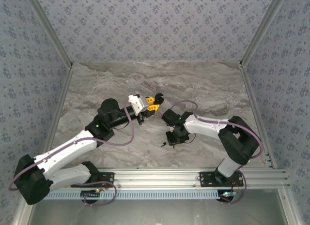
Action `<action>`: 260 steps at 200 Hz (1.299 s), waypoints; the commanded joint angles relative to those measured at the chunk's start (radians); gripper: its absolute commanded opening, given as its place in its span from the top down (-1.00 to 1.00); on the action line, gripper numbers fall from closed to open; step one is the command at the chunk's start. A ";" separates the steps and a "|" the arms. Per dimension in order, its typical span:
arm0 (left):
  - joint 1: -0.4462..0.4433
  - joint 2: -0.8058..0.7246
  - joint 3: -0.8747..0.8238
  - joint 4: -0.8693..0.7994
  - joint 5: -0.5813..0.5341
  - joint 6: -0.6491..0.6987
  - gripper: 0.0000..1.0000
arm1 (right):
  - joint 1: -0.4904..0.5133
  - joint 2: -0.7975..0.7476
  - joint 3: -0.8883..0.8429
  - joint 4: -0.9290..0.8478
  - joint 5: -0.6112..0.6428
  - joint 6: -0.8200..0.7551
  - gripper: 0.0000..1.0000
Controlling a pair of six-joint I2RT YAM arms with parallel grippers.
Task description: Insert the wireless bluetooth earbuds into the charging case
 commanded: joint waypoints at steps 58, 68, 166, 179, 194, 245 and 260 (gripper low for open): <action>-0.006 -0.018 -0.018 0.072 0.002 -0.045 1.00 | -0.067 -0.357 0.005 0.014 0.073 -0.059 0.54; -0.007 -0.012 -0.019 0.086 0.010 -0.056 1.00 | -0.099 -0.444 0.007 0.028 0.070 -0.062 0.56; -0.007 0.062 0.012 0.142 0.075 -0.098 1.00 | -0.280 -0.712 0.199 0.340 -0.194 -0.058 0.56; -0.007 0.068 0.014 0.147 0.078 -0.101 1.00 | -0.265 -0.684 0.229 0.342 -0.202 -0.061 0.56; -0.008 0.075 0.016 0.151 0.081 -0.106 1.00 | -0.246 -0.655 0.247 0.343 -0.206 -0.071 0.56; -0.008 0.081 0.020 0.153 0.081 -0.107 1.00 | -0.208 -0.598 0.252 0.349 -0.207 -0.076 0.56; -0.008 0.082 0.021 0.153 0.079 -0.108 1.00 | -0.205 -0.592 0.248 0.348 -0.209 -0.073 0.56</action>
